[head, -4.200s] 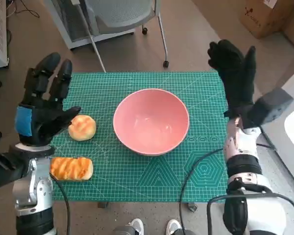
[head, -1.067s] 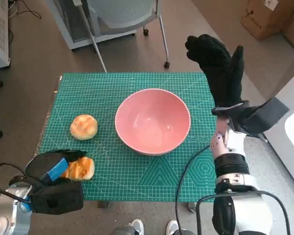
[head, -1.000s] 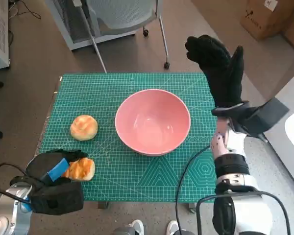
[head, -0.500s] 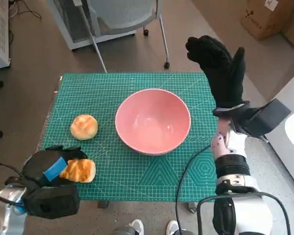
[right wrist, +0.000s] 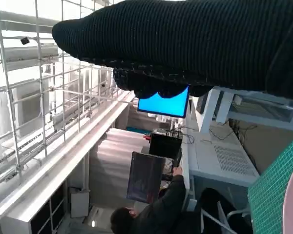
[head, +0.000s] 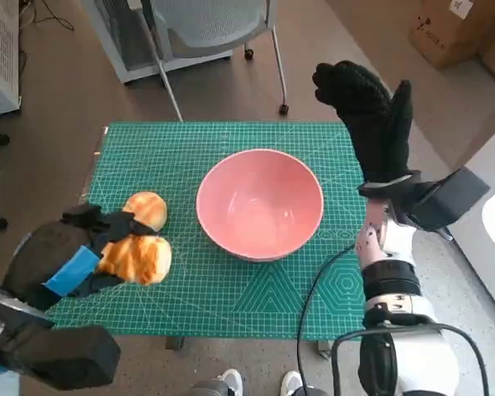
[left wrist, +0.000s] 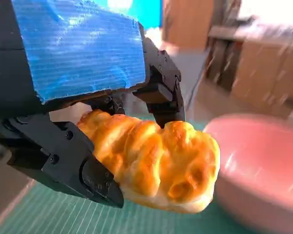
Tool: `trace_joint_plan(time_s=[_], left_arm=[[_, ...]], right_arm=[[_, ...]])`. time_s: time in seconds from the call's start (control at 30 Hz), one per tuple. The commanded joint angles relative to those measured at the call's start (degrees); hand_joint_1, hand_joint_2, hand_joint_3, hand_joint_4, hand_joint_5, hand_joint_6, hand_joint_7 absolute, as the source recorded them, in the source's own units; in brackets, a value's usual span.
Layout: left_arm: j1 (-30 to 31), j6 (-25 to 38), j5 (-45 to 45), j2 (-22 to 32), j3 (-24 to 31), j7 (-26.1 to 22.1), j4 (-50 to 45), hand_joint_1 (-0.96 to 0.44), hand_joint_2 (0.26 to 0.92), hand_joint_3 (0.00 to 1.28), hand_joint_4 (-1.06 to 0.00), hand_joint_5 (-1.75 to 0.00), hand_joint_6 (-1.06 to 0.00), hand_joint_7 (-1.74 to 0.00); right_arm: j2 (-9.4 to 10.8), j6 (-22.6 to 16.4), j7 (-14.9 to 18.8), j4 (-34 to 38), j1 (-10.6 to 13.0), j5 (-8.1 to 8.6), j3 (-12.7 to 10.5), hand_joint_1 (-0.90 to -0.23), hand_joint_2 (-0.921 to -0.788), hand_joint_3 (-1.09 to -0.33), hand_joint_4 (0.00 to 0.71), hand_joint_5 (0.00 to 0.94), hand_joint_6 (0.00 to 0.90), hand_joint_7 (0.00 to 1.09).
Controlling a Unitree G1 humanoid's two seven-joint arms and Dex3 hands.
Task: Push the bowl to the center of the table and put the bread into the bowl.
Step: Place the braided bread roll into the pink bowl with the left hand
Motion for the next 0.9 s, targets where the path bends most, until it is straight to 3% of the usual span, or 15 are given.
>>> trace_joint_plan(time_s=[0.03,0.33,0.47,0.9], left_arm=[[-7.61,1.48,-0.52,-0.44,-1.53,-0.69,-1.87,0.00,0.902,0.00,-0.78,-1.00,-0.76,-1.09],[-23.90,0.88,3.48,-4.94,-12.90,0.91,4.12,0.00,0.911,0.01,-0.75,-1.02,-0.75,-1.12],[-29.68,-1.01,5.08,-8.19,-18.15,2.03,10.27,0.00,0.897,0.00,-0.79,-0.97,-0.78,-1.08],[-40.54,-11.58,5.07,-14.19,-27.32,4.30,35.58,0.00,0.916,0.01,-0.76,-1.01,-0.71,-1.15]], right_arm=[[-0.07,0.45,-0.42,1.13,1.20,-0.32,0.07,-0.579,-0.921,-0.605,0.400,0.000,0.539,0.00],[0.26,0.16,-0.65,0.99,1.56,-0.56,0.36,-0.585,-0.921,-0.607,0.409,0.004,0.540,0.00],[0.13,-0.05,-0.50,0.65,1.95,-0.62,0.54,-0.580,-0.921,-0.608,0.413,0.006,0.539,0.00],[-1.47,-0.26,0.25,-0.01,3.23,-0.18,0.28,-0.574,-0.921,-0.613,0.414,0.003,0.539,0.00]])
